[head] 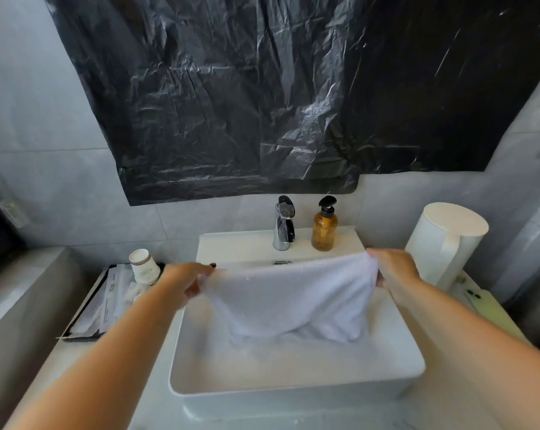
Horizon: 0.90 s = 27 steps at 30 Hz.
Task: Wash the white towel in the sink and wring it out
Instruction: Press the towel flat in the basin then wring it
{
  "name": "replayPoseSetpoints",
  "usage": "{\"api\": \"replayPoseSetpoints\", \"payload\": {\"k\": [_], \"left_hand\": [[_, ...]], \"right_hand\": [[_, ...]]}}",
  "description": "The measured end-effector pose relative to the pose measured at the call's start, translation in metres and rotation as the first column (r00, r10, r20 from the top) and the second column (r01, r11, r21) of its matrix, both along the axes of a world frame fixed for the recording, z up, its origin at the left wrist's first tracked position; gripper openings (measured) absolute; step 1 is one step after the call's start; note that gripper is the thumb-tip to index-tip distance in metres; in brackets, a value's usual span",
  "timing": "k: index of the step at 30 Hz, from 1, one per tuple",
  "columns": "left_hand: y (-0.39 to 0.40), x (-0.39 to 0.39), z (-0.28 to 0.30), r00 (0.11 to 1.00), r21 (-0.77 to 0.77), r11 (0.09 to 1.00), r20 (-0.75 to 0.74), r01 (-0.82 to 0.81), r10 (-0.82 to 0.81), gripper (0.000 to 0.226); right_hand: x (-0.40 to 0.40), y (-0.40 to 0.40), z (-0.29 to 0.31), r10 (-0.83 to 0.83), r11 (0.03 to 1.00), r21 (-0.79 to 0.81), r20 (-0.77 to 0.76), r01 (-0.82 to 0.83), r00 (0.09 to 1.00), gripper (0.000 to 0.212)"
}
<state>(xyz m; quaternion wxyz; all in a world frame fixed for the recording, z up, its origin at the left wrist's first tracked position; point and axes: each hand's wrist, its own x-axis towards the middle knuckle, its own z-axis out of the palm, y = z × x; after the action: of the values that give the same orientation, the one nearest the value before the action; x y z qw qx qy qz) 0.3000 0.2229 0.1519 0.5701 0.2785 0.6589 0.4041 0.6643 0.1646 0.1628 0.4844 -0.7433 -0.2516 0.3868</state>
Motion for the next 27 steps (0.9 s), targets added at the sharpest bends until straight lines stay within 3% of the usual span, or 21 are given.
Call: {"api": "replayPoseSetpoints", "payload": {"k": [7,11,16,21,24,27], "left_hand": [[-0.039,-0.003,-0.078,0.99,-0.288,0.951,0.116,0.111,-0.081,0.017],[-0.047,-0.006,-0.093,0.991,-0.249,0.962,0.101,0.111,-0.088,0.01],[-0.034,-0.012,-0.078,0.997,-0.046,0.997,0.027,0.068,-0.067,0.023],[-0.015,-0.002,-0.026,0.987,0.183,0.969,-0.044,0.163,-0.157,0.032],[-0.002,0.005,0.001,0.985,0.279,0.945,-0.033,0.17,-0.168,0.032],[0.008,0.017,0.031,0.992,0.368,0.922,-0.022,0.12,-0.12,0.029]], "right_hand": [[0.012,-0.032,-0.115,0.072,0.928,-0.369,0.015,-0.061,0.997,0.017],[0.005,-0.052,-0.131,0.073,0.87,-0.49,0.028,-0.05,0.997,0.019],[0.002,-0.052,-0.118,0.045,0.911,-0.402,-0.124,-0.092,0.991,0.017],[0.019,-0.031,-0.066,0.082,0.996,0.01,-0.395,-0.085,0.915,0.021],[0.027,-0.012,-0.035,0.054,0.999,0.021,-0.372,-0.049,0.927,0.016],[0.031,-0.001,-0.017,0.133,0.982,-0.1,-0.244,-0.162,0.961,0.006]]}}
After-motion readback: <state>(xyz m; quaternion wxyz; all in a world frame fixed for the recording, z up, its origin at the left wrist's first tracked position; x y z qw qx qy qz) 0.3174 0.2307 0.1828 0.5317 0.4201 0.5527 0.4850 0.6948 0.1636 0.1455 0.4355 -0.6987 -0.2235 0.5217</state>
